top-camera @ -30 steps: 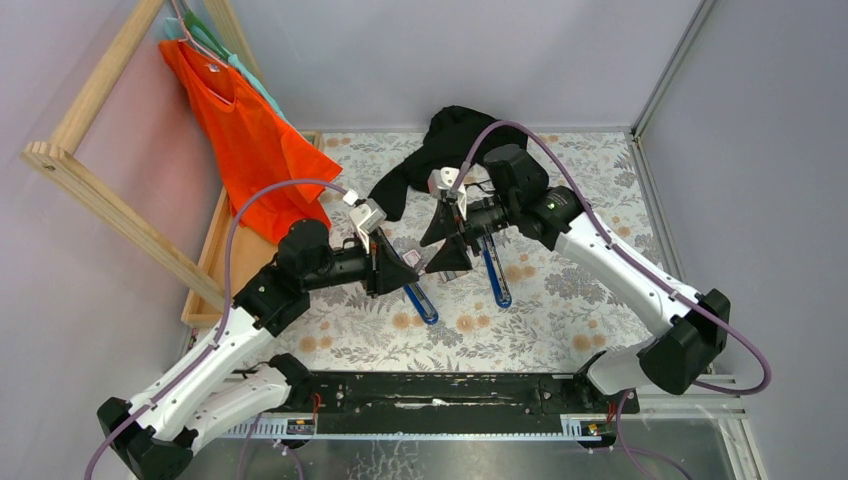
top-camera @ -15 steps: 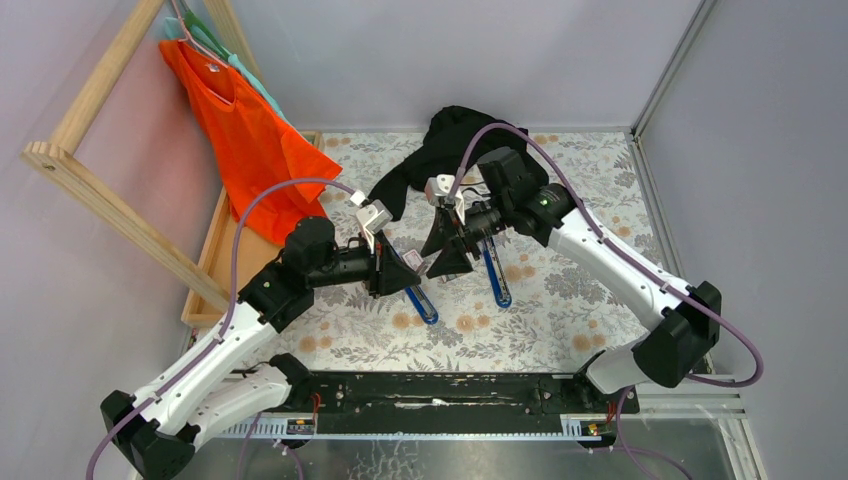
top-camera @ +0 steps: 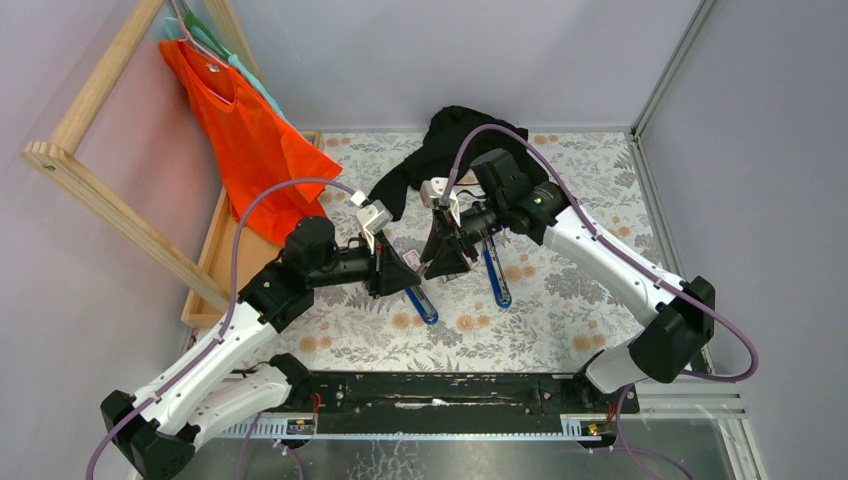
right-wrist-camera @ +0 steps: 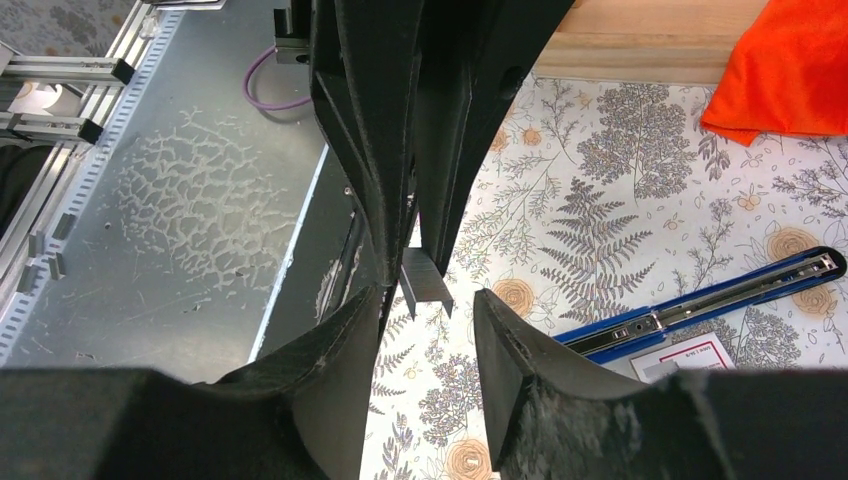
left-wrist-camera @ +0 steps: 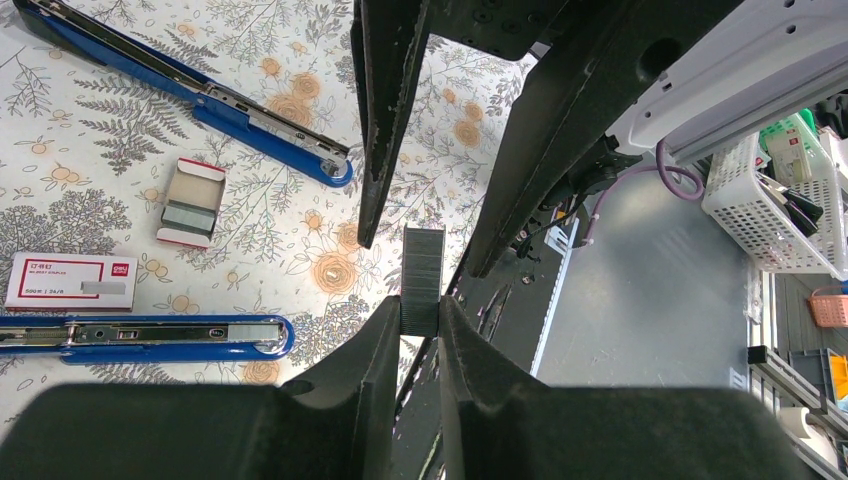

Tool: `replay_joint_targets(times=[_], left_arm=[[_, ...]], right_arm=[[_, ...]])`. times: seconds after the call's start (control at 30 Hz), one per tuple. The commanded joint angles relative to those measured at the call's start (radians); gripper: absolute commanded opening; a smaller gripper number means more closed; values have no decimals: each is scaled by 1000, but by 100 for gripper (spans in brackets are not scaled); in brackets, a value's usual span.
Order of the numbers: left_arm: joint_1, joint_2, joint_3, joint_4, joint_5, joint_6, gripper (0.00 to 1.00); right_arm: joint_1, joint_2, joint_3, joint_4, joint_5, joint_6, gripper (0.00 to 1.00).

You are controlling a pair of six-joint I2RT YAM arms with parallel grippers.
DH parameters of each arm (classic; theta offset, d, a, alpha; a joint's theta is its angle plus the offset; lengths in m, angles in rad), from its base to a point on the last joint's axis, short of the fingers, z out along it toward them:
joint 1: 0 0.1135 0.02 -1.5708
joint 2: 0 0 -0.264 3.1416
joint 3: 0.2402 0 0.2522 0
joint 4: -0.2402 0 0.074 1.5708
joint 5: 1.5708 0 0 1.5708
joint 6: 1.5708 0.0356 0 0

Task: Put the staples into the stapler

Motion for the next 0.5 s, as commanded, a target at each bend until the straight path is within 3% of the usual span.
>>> replay_joint_targets(times=[0.0,0.47], left_arm=[[0,2,27,2,26,20,19],[-1,2,27,2,26,20,19]], right_arm=[[12,7,60,-17,-36,-18,46],[18,17,73,-47,-33,-27,29]])
